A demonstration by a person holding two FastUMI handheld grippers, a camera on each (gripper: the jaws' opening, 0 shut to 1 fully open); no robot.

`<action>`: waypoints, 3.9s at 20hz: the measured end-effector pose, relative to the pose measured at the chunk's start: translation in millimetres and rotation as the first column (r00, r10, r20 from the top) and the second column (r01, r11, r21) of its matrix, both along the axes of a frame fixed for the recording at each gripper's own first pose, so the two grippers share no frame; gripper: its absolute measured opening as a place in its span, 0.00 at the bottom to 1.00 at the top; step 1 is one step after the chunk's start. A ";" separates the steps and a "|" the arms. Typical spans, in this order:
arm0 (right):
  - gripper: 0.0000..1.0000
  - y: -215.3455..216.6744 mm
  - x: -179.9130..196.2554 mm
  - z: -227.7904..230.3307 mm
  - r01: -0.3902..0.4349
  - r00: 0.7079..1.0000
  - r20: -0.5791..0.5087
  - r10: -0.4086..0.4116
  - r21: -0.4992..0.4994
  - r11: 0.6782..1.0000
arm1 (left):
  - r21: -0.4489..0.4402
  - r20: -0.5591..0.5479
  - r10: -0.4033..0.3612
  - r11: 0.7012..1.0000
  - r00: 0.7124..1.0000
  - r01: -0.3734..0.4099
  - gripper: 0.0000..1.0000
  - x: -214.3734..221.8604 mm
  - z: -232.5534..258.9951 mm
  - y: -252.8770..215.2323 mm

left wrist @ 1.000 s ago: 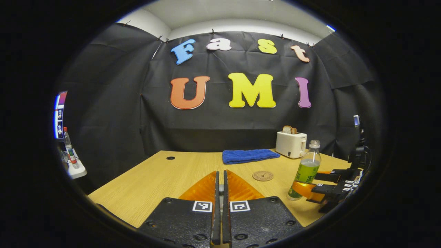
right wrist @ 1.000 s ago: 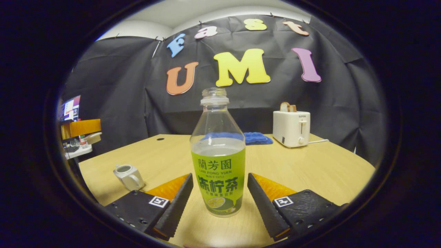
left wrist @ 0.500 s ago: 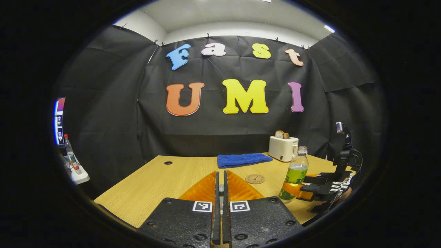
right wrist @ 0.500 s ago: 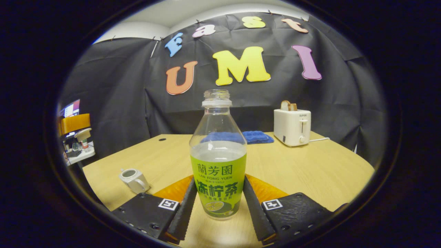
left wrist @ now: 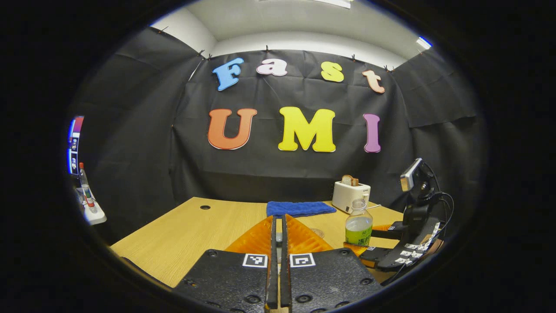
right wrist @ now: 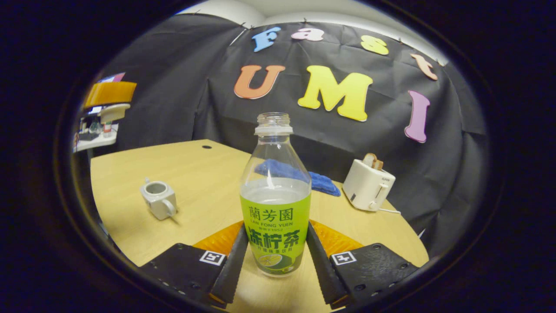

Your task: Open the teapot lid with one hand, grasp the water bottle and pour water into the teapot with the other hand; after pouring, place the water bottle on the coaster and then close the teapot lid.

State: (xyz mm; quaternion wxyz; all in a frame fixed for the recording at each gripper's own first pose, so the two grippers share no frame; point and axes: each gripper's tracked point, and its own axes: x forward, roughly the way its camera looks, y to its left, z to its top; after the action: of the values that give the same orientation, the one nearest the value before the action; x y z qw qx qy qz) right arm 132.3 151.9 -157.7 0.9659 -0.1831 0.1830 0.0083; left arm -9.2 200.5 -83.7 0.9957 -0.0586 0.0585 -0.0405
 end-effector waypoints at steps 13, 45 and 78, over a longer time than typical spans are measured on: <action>0.74 35.8 15.6 -20.8 -0.097 0.995 -0.024 0.101 -0.555 0.826 | 0.066 -0.014 0.017 0.998 1.000 -0.016 0.05 -15.2 -16.2 43.7; 0.75 73.4 41.1 3.8 -0.103 0.966 -0.066 0.250 -0.985 0.140 | 0.055 -0.054 -0.021 0.998 0.998 0.024 0.05 -25.1 -35.3 77.3; 0.75 106.0 53.2 64.7 0.143 0.916 0.032 0.399 -0.958 -0.250 | 0.069 -0.073 -0.054 0.996 0.996 0.059 0.05 -28.1 -42.4 71.3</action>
State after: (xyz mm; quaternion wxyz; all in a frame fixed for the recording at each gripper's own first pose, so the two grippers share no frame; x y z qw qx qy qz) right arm 185.5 257.8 -93.0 0.4546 -0.8853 -0.0731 -0.0647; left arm -37.2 271.7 -126.1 0.9929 -0.0230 0.0968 -0.0645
